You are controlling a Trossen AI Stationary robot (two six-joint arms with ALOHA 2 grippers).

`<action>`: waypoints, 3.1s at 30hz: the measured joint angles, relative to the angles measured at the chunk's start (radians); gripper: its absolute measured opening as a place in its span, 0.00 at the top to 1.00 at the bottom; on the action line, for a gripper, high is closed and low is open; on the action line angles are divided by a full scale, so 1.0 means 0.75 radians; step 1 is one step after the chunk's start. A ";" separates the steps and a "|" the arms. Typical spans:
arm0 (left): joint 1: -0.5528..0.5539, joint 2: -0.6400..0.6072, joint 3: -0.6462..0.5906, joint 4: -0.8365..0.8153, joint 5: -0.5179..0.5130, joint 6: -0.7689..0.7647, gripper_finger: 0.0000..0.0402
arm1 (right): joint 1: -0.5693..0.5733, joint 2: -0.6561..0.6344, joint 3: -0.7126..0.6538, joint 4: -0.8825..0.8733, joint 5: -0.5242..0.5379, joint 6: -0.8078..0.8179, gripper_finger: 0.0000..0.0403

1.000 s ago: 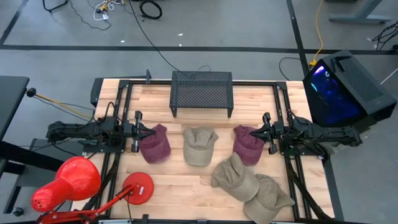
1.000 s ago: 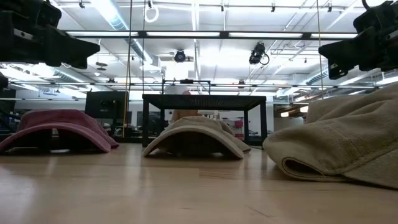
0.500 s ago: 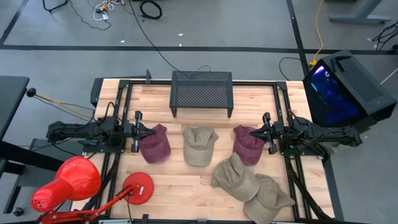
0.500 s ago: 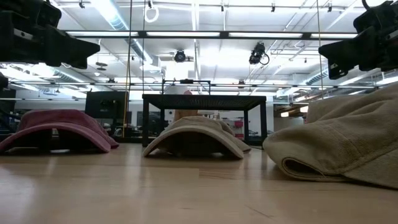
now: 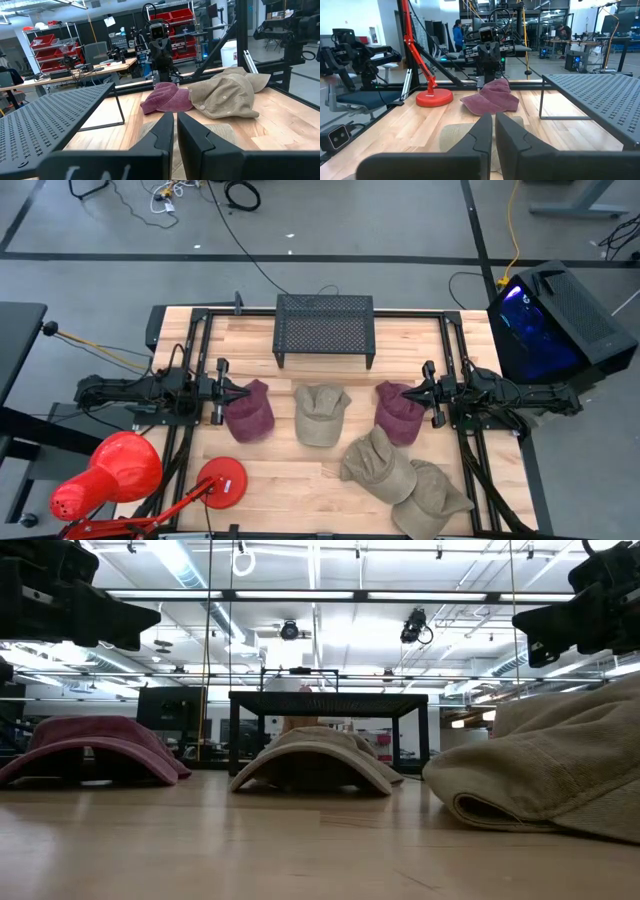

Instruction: Pick & Place hat

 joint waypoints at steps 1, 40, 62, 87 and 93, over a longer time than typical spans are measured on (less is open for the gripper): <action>0.000 0.000 0.000 0.000 0.000 0.000 0.93 | 0.000 0.000 0.000 0.000 0.000 0.000 0.93; 0.000 0.000 0.000 0.226 -0.013 0.000 0.93 | 0.000 0.000 0.000 0.000 0.000 0.000 0.93; 0.000 0.001 0.028 0.796 -0.012 -0.264 0.93 | 0.000 0.000 0.000 0.000 0.000 0.000 0.93; 0.000 0.030 0.549 0.509 -0.129 -0.293 0.99 | 0.000 0.000 0.000 0.000 0.000 0.000 0.93; 0.000 0.189 0.759 0.331 -0.130 -0.349 1.00 | 0.000 0.000 0.000 0.000 0.000 0.000 0.93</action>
